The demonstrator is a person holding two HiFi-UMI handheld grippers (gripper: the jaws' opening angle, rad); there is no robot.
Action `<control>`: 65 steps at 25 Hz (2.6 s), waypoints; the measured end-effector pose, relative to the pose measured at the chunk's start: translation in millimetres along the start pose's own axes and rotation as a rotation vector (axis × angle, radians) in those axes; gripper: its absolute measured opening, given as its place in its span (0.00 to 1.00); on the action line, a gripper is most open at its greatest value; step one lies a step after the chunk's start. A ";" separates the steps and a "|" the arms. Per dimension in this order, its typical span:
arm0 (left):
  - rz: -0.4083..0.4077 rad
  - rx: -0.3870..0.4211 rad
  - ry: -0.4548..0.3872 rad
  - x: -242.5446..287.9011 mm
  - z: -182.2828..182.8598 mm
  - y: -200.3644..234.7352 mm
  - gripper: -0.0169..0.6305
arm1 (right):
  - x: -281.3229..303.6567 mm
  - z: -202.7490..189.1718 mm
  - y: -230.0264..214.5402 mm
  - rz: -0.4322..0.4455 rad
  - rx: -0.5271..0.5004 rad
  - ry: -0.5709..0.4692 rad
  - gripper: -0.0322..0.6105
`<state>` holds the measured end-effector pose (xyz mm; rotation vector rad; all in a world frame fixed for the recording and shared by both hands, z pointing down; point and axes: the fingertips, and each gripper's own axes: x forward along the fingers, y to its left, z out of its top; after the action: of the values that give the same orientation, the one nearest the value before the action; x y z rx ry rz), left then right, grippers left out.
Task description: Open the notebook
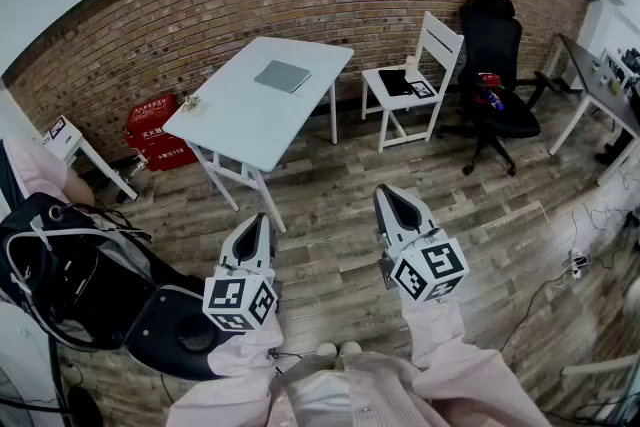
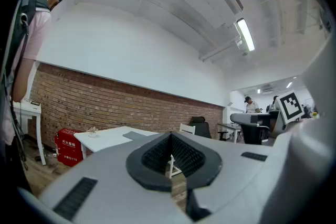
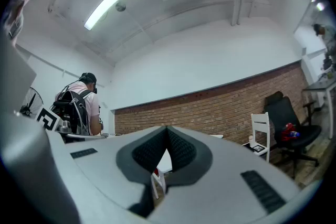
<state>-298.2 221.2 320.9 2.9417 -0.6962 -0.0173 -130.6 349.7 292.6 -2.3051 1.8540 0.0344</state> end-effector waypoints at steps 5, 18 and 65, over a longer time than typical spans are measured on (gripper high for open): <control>0.005 -0.006 0.007 1.1 -8.1 -6.5 0.02 | -3.6 -4.7 -6.0 0.004 -0.005 0.013 0.05; 0.011 -0.022 0.013 5.0 -25.0 -30.7 0.02 | -14.8 -27.0 -26.4 0.026 0.005 0.058 0.07; 0.053 -0.166 0.173 279.6 -69.8 139.5 0.02 | 294.2 -119.6 -139.6 0.018 0.095 0.237 0.28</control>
<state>-107.7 -19.8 411.2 2.7257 -0.7095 0.1736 58.3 75.2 389.1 -2.3121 1.9368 -0.3316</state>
